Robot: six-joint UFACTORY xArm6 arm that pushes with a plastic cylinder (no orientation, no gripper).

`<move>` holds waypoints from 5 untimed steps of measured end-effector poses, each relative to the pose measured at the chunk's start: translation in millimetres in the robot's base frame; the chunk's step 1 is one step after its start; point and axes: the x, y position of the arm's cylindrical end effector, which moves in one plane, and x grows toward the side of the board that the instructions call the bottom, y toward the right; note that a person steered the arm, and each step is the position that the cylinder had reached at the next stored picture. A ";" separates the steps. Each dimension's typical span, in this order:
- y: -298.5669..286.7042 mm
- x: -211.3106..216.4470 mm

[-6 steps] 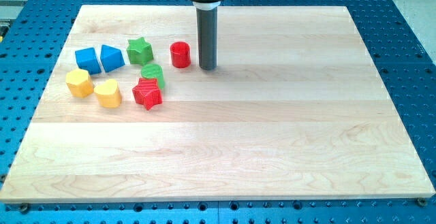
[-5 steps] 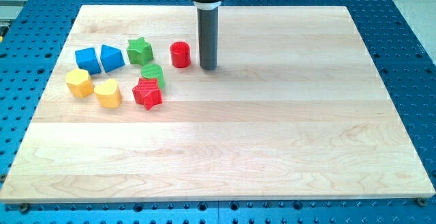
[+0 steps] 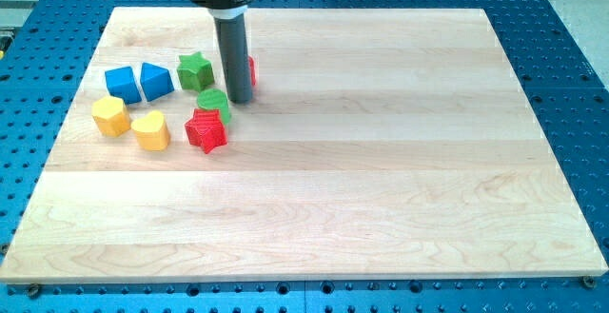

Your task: Adjust the red and green circles in a diagonal line

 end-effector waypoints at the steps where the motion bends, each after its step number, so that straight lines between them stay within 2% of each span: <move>1: -14.8 6.4; 5: -63.6 5.1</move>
